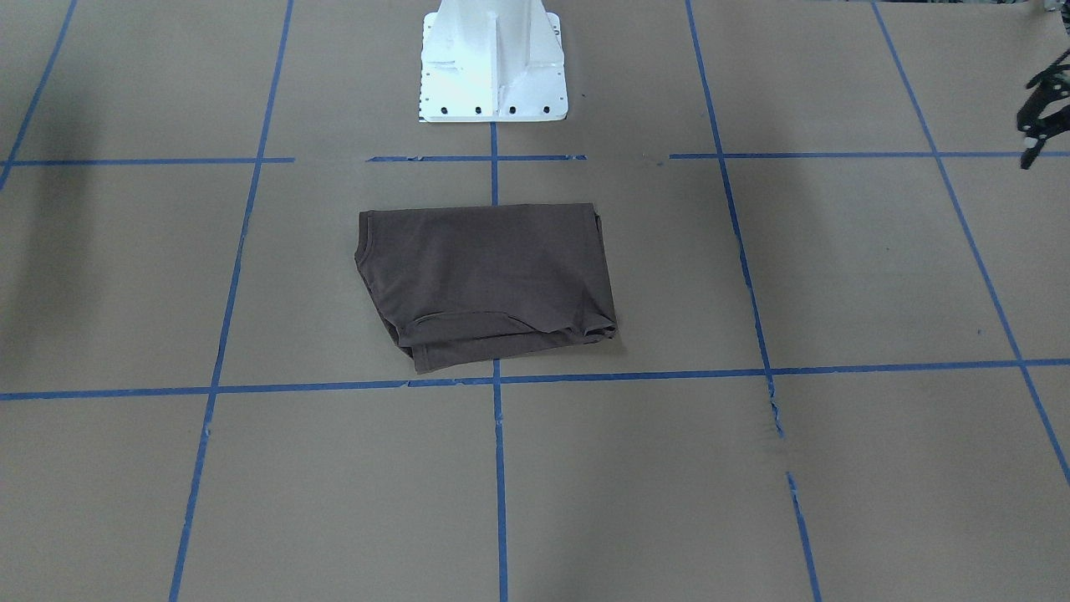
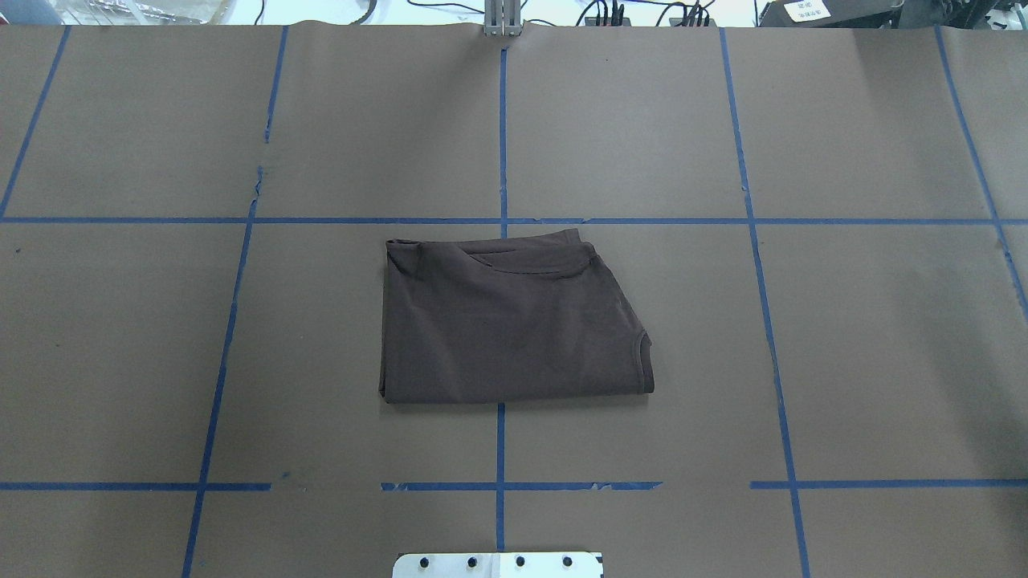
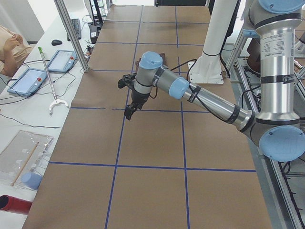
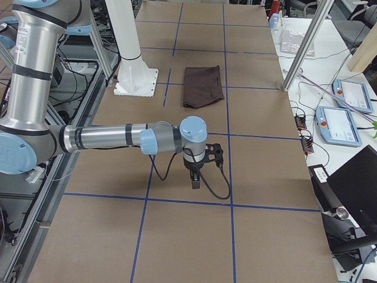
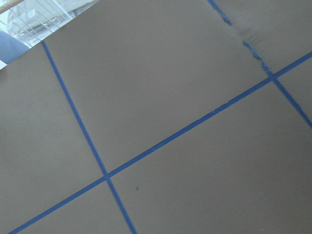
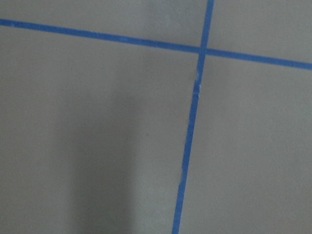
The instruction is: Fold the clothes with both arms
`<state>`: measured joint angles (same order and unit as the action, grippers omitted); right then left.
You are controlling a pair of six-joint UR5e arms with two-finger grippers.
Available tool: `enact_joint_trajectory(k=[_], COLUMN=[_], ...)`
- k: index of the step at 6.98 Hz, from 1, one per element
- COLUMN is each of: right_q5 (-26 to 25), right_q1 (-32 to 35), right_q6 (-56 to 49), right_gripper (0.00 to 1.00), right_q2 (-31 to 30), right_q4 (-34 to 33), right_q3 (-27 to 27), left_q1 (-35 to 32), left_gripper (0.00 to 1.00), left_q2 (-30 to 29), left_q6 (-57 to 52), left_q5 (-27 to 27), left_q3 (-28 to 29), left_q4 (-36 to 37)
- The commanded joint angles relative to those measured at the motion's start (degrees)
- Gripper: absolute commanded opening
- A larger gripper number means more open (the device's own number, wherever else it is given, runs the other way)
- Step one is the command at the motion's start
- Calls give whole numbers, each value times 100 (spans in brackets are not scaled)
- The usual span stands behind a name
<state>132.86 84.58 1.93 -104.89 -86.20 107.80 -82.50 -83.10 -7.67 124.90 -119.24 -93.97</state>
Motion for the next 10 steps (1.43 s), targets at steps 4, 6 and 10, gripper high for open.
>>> enact_joint_trajectory(k=[4,6,10], right_q5=[66,-199,-76], right_q1=[322,322,322], right_q6=[-61,-18,598], right_gripper=[100,100,100], right_q2=[-724,-603,-515], right_q4=[-55,15,24], right_q3=[-119,-93,-31], left_q1=[-961,-935,-926], left_gripper=[100,100,100], left_q2=[355,321,391], left_q6=[-543,-552,-517], left_q5=[629,561,649], left_q3=[1553,1404,1455], left_q4=[615,591,467])
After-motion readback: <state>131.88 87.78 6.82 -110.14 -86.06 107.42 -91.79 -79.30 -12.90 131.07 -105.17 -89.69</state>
